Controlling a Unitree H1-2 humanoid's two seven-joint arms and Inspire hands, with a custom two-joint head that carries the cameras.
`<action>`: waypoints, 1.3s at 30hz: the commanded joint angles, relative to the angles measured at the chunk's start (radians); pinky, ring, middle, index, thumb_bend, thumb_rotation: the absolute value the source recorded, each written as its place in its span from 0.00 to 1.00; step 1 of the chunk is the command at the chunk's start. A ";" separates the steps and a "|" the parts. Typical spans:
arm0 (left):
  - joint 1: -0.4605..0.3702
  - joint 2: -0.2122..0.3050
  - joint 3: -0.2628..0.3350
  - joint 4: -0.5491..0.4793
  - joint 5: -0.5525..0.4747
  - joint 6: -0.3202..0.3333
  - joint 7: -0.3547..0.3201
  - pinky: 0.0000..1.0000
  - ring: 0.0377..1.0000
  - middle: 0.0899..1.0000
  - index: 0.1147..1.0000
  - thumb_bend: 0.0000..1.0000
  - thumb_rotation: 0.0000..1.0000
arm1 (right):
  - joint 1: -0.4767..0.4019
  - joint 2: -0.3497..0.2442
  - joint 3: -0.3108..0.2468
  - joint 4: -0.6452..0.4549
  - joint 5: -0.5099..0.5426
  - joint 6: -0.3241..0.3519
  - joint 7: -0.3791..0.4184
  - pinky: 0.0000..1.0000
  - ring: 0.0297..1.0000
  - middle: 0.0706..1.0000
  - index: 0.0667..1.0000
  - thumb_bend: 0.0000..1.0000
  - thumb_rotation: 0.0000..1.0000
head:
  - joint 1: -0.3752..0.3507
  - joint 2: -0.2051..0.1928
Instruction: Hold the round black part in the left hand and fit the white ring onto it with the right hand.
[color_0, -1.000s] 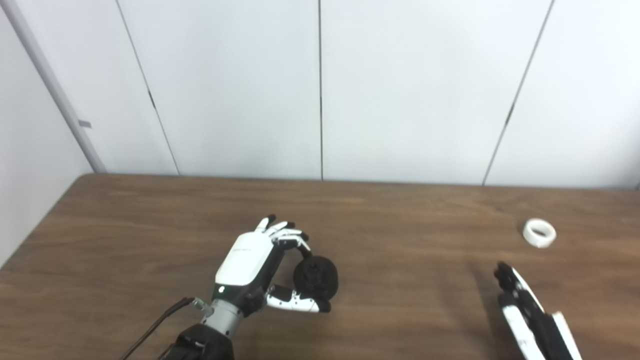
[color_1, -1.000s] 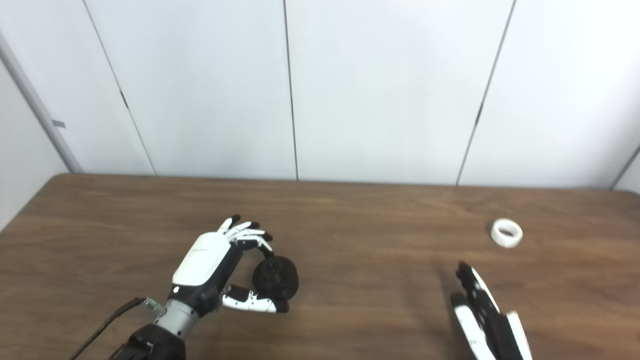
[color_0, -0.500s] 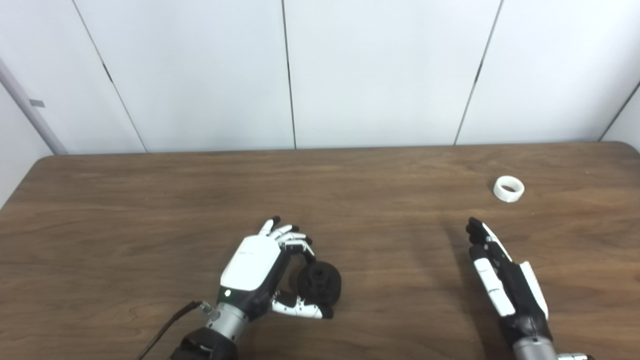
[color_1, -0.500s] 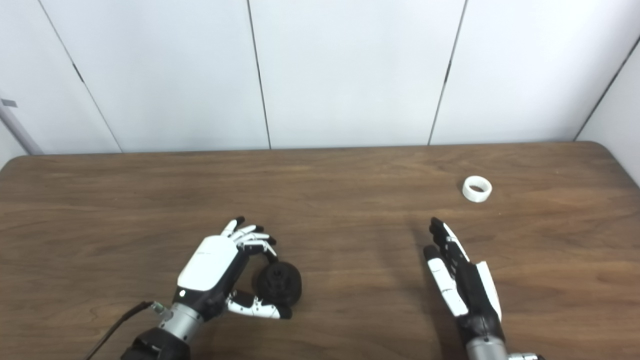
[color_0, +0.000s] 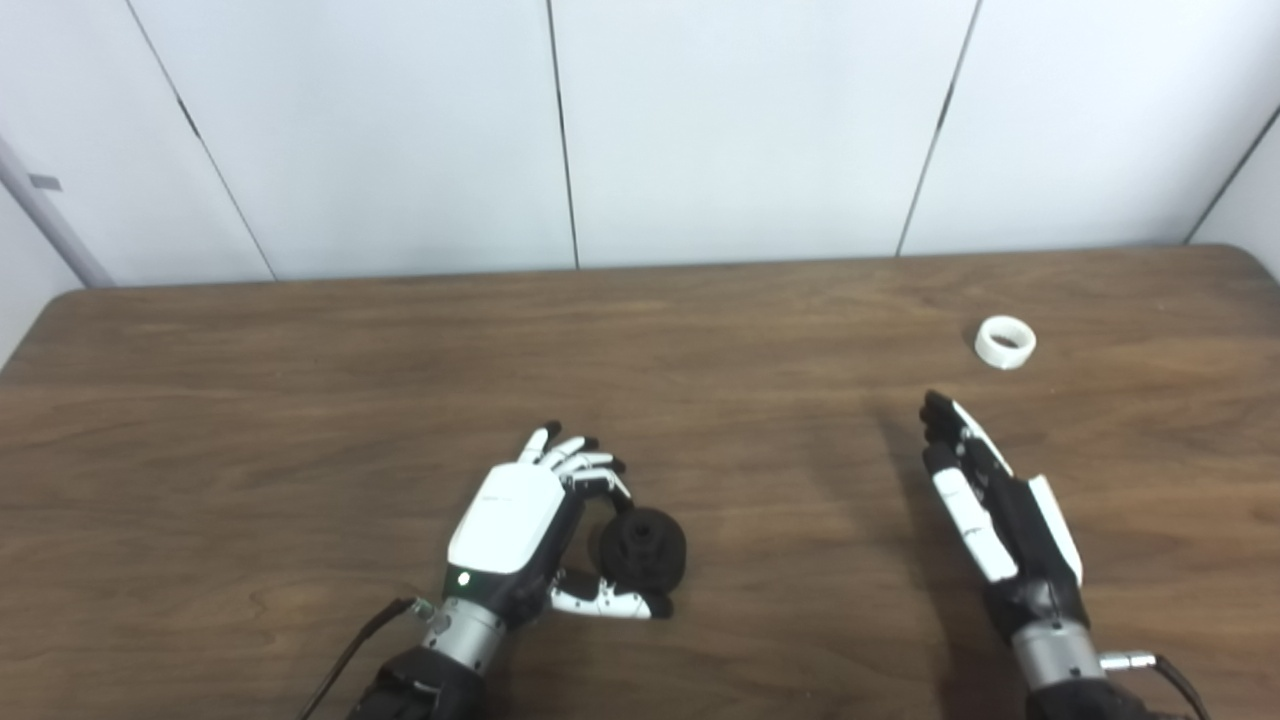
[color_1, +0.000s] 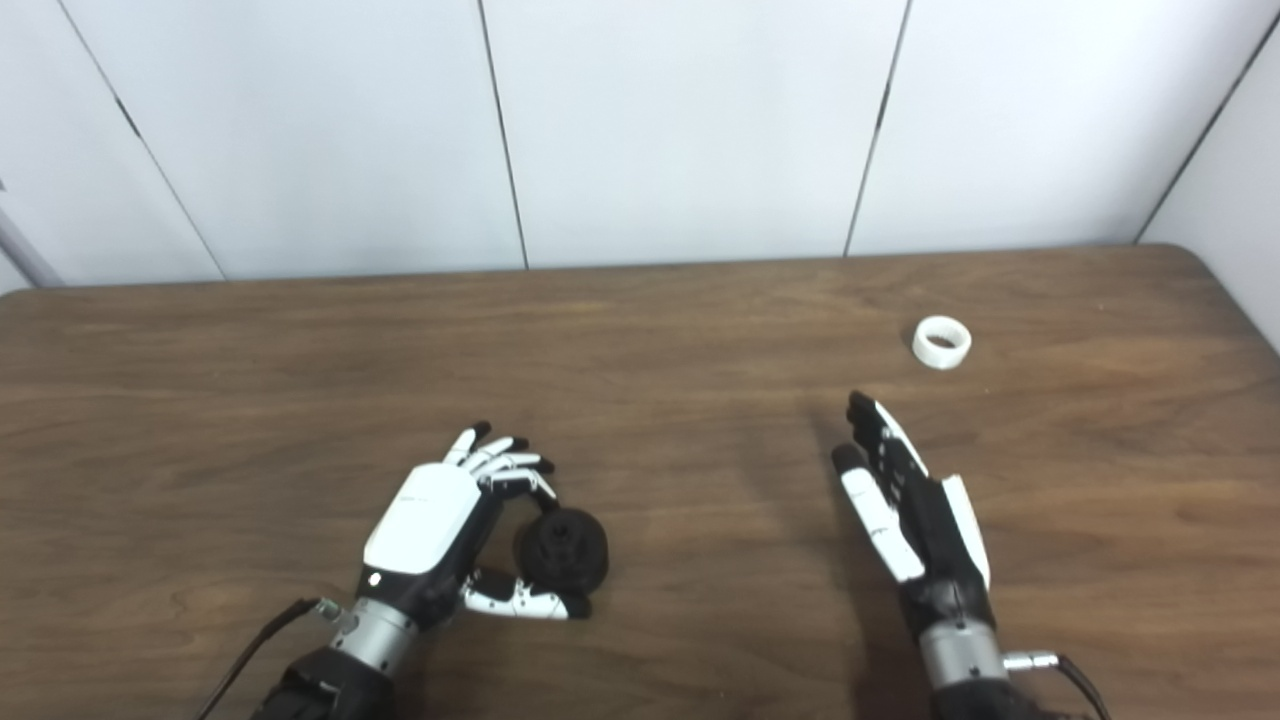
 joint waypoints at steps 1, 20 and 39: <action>-0.004 0.000 -0.007 0.020 0.023 -0.018 0.020 1.00 0.88 0.76 0.42 0.52 0.05 | -0.027 0.019 -0.013 -0.040 -0.005 -0.008 -0.012 0.93 0.92 0.90 0.89 0.57 0.82 | -0.003 0.002; 0.003 0.013 -0.006 0.035 0.019 -0.019 0.031 1.00 0.87 0.75 0.42 0.52 0.05 | -0.222 -0.069 -0.065 -0.067 -0.309 0.148 -0.043 0.89 0.86 0.82 0.66 0.80 0.20 | -0.095 0.014; 0.010 0.031 0.021 0.032 -0.018 -0.040 0.008 1.00 0.87 0.75 0.42 0.52 0.05 | -0.467 -0.369 -0.052 0.150 -0.481 0.266 0.085 0.90 0.94 0.88 0.65 0.89 0.21 | -0.195 0.015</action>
